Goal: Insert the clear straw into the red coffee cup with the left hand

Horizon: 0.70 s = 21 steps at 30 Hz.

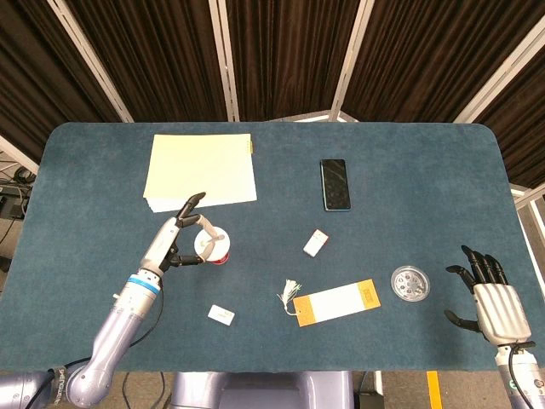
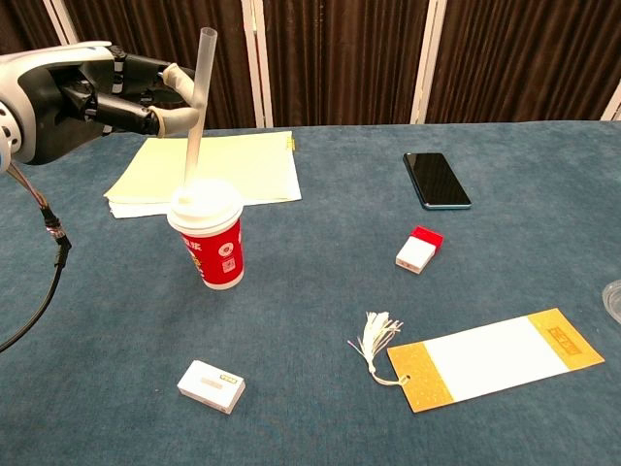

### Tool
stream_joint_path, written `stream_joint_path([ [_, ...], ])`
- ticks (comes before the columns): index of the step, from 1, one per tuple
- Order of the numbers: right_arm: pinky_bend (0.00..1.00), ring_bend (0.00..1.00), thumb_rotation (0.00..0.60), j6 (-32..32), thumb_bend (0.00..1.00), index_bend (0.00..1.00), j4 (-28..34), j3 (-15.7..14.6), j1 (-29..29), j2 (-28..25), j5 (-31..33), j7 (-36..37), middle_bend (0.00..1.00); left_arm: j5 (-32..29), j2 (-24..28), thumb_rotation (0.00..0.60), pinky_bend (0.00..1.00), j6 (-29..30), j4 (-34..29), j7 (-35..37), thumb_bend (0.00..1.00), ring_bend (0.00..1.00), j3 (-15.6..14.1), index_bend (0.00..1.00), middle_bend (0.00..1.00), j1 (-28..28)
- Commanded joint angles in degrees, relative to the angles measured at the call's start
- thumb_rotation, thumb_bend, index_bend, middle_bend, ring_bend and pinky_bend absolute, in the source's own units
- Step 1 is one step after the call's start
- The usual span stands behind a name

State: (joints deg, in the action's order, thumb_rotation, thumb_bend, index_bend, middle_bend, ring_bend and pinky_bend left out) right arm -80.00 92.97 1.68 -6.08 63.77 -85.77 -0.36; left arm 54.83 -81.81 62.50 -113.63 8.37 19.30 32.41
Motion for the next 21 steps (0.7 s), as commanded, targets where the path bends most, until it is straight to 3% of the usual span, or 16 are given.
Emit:
stream_joint_path([
  [1,0.00,0.00,0.600,0.0,0.14,0.25,0.0,0.0,0.0,0.0,0.0,0.0,0.00,-0.1,0.1,0.600,0.00,-0.1,0.2,0.1,0.44,0.00,-0.1,0.54,0.00,0.0],
  [21,0.00,0.00,0.600,0.2,0.14,0.25,0.2,0.0,0.0,0.0,0.3,-0.1,0.00,1.2,-0.4,0.600,0.00,-2.0,3.3,5.2,0.44,0.00,-0.5,0.54,0.00,-0.5],
])
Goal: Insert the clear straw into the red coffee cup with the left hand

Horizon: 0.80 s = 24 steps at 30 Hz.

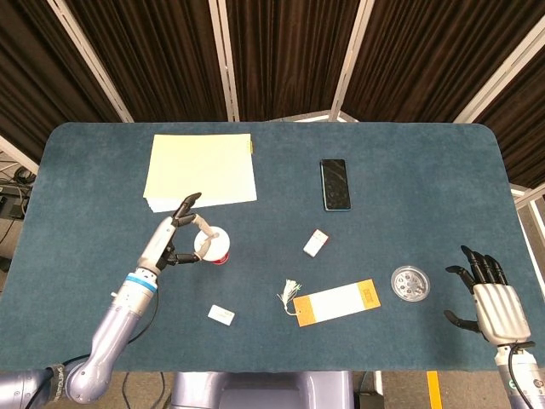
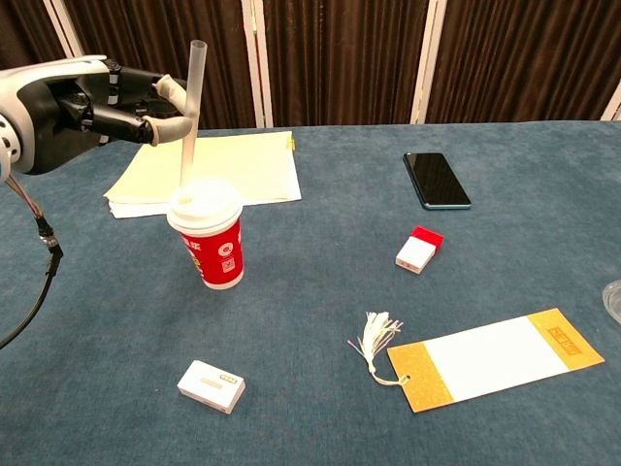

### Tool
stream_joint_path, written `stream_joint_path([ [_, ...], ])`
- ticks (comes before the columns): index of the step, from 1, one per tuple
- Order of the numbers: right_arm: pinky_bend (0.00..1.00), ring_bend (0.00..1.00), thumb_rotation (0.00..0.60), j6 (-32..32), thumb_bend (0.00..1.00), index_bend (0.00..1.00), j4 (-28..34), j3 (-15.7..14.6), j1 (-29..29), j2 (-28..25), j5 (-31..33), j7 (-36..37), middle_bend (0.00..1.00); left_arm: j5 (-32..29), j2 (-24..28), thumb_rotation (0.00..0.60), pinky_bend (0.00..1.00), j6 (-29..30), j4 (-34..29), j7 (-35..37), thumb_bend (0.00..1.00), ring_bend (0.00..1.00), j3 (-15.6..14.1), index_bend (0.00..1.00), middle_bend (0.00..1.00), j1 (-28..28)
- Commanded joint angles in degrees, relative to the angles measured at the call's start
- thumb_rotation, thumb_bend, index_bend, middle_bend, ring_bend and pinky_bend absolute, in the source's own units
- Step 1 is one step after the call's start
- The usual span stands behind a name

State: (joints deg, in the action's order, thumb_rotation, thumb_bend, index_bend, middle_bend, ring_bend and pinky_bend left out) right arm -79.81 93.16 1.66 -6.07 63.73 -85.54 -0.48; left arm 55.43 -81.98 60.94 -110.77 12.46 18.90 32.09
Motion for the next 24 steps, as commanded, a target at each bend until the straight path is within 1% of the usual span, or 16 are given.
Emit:
stream_joint_path([
  [1,0.00,0.00,0.600,0.0,0.14,0.25,0.0,0.0,0.0,0.0,0.0,0.0,0.00,1.0,-0.3,0.600,0.00,-0.5,0.7,1.6,0.44,0.00,-0.1,0.54,0.00,-0.3],
  [6,0.00,0.00,0.600,0.1,0.14,0.25,0.0,0.0,0.0,-0.1,0.1,0.1,0.00,2.6,-0.6,0.600,0.00,-0.9,2.0,3.8,0.45,0.00,-0.4,0.54,0.00,-0.7],
  [12,0.00,0.00,0.600,0.2,0.14,0.25,0.1,0.0,0.0,-0.1,0.2,0.0,0.00,4.7,-0.7,0.600,0.00,-1.0,3.2,5.7,0.45,0.00,-1.0,0.49,0.00,-1.4],
  [14,0.00,0.00,0.600,0.2,0.14,0.25,0.1,0.0,0.0,-0.1,0.2,0.0,0.00,5.0,-0.7,0.600,0.00,-1.0,3.5,6.2,0.44,0.00,-1.2,0.45,0.00,-1.5],
  [15,0.00,0.00,0.600,0.2,0.14,0.25,0.1,0.0,0.0,-0.1,0.2,0.0,0.00,5.1,-0.7,0.600,0.00,-1.0,3.6,6.4,0.43,0.00,-1.2,0.42,0.00,-1.6],
  [17,0.00,0.00,0.600,0.1,0.14,0.25,0.1,0.0,0.0,0.0,0.2,0.0,0.00,5.5,-0.7,0.600,0.00,-0.9,4.0,6.7,0.41,0.00,-1.3,0.32,0.00,-1.8],
  [18,0.00,0.00,0.600,0.2,0.14,0.25,0.1,0.0,0.0,0.0,0.2,-0.1,0.00,5.7,-0.8,0.600,0.00,-0.7,4.2,6.8,0.40,0.00,-1.3,0.29,0.00,-1.8],
  [20,0.00,0.00,0.600,0.2,0.14,0.25,0.2,0.0,0.0,0.0,0.3,-0.1,0.00,6.0,-0.8,0.600,0.00,-0.6,4.5,6.9,0.40,0.00,-1.4,0.26,0.00,-1.9],
  [24,0.00,0.00,0.600,0.3,0.14,0.25,0.2,0.0,0.0,-0.1,0.4,-0.1,0.00,6.2,-0.8,0.600,0.00,-0.5,4.8,7.2,0.40,0.00,-1.4,0.25,0.00,-2.0],
])
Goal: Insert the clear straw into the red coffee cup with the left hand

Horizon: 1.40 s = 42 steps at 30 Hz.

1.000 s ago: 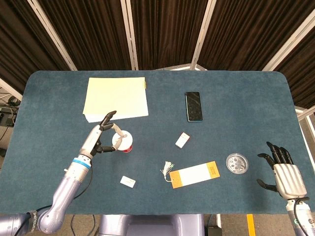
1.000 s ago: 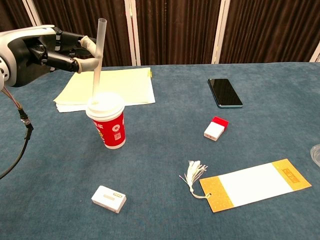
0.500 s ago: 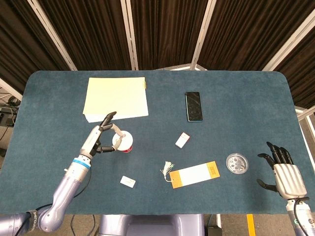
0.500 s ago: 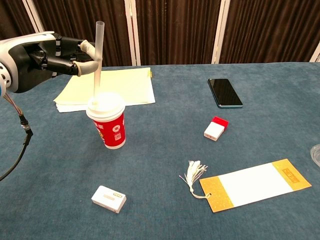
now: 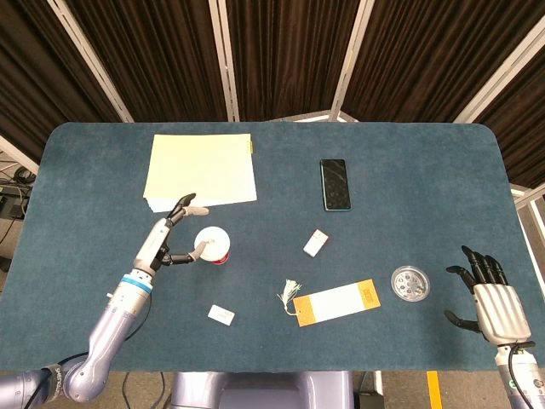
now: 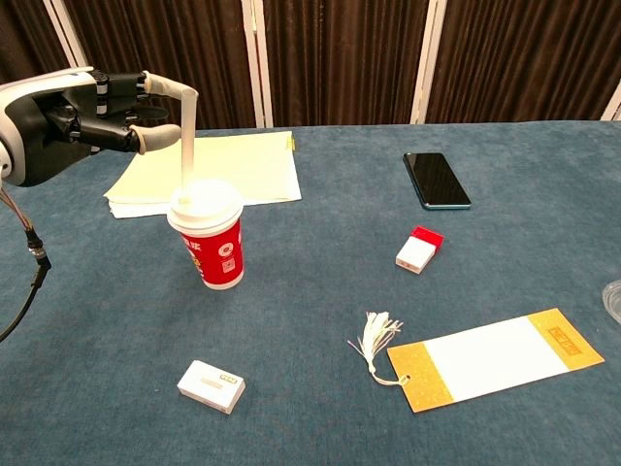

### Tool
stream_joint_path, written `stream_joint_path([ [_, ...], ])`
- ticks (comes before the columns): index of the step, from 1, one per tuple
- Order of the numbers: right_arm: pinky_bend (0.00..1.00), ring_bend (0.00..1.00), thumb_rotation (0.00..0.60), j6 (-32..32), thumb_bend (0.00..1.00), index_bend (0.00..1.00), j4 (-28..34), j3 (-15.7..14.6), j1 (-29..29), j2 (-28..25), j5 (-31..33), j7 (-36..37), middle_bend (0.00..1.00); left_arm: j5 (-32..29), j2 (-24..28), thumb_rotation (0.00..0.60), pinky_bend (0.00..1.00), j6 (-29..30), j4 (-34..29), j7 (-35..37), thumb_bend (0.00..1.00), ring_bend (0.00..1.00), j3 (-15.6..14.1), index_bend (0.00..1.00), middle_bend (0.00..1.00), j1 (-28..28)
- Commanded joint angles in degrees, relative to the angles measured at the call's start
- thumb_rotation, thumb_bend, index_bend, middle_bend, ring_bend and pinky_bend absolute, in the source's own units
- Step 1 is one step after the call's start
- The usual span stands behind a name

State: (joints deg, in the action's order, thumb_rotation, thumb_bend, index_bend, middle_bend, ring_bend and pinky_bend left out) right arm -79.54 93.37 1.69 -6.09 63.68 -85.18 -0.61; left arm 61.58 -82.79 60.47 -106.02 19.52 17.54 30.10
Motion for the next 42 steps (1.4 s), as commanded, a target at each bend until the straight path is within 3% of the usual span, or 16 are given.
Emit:
stream_joint_path([
  [1,0.00,0.00,0.600,0.1,0.14,0.25,0.0,0.0,0.0,0.0,0.1,0.0,0.00,0.0,0.1,0.600,0.00,-0.1,0.0,0.2,0.40,0.00,0.0,0.25,0.00,0.0],
  [7,0.00,0.00,0.600,0.2,0.14,0.25,0.2,0.0,0.0,-0.1,0.2,0.0,0.00,1.1,0.7,0.600,0.00,0.5,0.0,0.1,0.38,0.00,-0.1,0.25,0.00,-0.4],
  [9,0.00,0.00,0.600,0.3,0.14,0.25,0.2,0.0,0.0,-0.1,0.2,-0.1,0.00,1.4,0.9,0.600,0.00,0.9,0.0,-0.2,0.34,0.00,-0.1,0.25,0.00,-0.5],
  [14,0.00,0.00,0.600,0.2,0.14,0.25,0.2,0.0,0.0,-0.1,0.2,-0.2,0.00,1.0,1.7,0.600,0.00,1.1,-0.7,0.0,0.13,0.00,0.7,0.23,0.00,-0.6],
  [16,0.00,0.00,0.600,0.3,0.14,0.25,0.2,0.0,0.0,-0.1,0.3,-0.3,0.00,0.7,2.2,0.600,0.00,1.2,-1.1,-0.2,0.11,0.00,1.1,0.22,0.00,-0.5],
  [31,0.00,0.00,0.600,0.3,0.14,0.25,0.3,0.0,0.0,-0.1,0.5,-0.5,0.00,0.8,4.7,0.600,0.00,2.3,-3.4,0.0,0.11,0.00,2.0,0.22,0.00,-1.2],
  [37,0.00,0.00,0.600,0.3,0.14,0.25,0.2,0.0,0.0,-0.1,0.4,-0.4,0.00,4.4,7.7,0.600,0.00,3.9,-4.8,-3.1,0.10,0.00,-0.2,0.22,0.00,-2.6],
  [42,0.00,0.00,0.600,0.3,0.14,0.25,0.2,0.0,0.0,0.0,0.3,-0.6,0.00,11.1,11.7,0.600,0.00,8.6,-4.2,-11.4,0.10,0.00,-3.8,0.22,0.00,-5.0],
])
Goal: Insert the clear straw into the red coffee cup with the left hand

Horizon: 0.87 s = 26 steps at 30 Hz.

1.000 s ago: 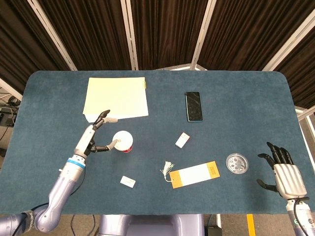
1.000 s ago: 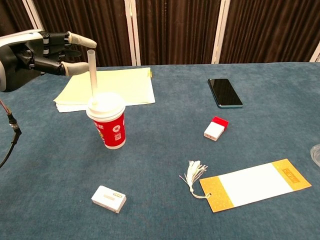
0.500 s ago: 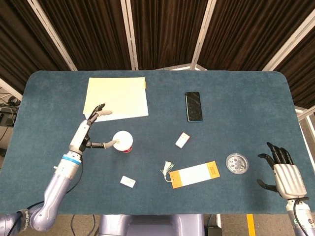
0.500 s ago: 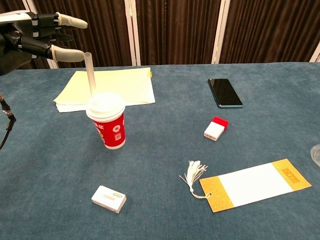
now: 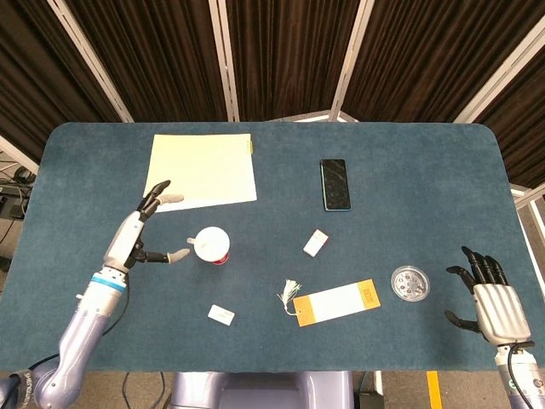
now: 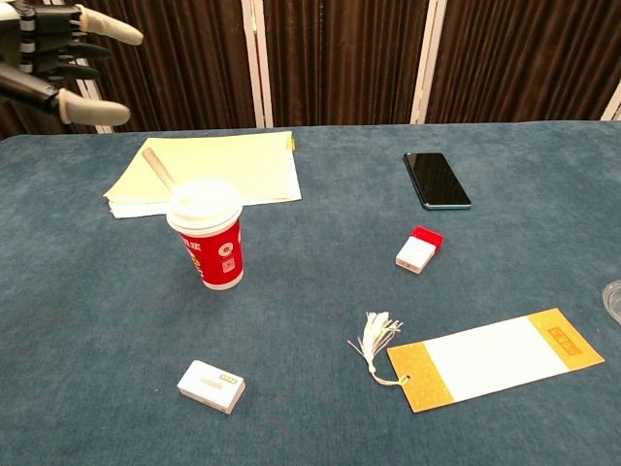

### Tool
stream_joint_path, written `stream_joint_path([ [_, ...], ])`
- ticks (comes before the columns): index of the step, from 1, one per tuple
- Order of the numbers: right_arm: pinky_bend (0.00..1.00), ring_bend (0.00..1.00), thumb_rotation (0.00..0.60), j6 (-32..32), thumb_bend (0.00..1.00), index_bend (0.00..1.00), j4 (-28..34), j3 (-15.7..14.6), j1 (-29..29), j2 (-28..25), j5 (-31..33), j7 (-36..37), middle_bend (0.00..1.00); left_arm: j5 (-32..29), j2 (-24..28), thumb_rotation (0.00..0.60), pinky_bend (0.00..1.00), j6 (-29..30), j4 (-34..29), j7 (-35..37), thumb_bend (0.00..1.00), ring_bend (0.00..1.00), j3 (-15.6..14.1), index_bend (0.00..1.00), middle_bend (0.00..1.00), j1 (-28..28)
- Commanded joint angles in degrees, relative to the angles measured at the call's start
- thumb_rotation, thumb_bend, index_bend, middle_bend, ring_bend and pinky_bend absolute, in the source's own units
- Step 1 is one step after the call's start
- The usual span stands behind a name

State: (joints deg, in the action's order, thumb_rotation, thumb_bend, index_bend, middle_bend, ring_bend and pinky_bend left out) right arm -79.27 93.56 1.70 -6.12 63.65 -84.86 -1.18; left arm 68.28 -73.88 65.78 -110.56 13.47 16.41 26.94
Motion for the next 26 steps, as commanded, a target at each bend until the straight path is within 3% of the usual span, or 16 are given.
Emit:
stream_joint_path([
  [1,0.00,0.00,0.600,0.0,0.14,0.25,0.0,0.0,0.0,0.0,0.0,-0.1,0.00,5.7,3.5,0.600,0.00,4.4,0.7,-7.0,0.10,0.00,-3.4,0.22,0.00,-2.5],
  [11,0.00,0.00,0.600,-0.2,0.14,0.25,0.0,0.0,0.1,0.3,0.1,-0.9,0.00,12.4,10.0,0.600,0.00,12.1,3.8,-17.6,0.11,0.00,-9.7,0.21,0.00,-8.8],
  [19,0.00,0.00,0.600,-0.3,0.14,0.25,-0.3,0.1,-0.1,0.6,-0.4,-1.6,0.00,14.8,11.6,0.600,0.00,18.9,8.2,-29.7,0.10,0.00,-15.9,0.16,0.00,-16.2],
  [26,0.00,0.00,0.600,-1.2,0.14,0.25,-0.9,0.1,-0.1,0.8,-1.4,-1.7,0.00,14.7,10.6,0.600,0.00,18.9,9.8,-32.0,0.11,0.00,-17.1,0.10,0.00,-17.8],
])
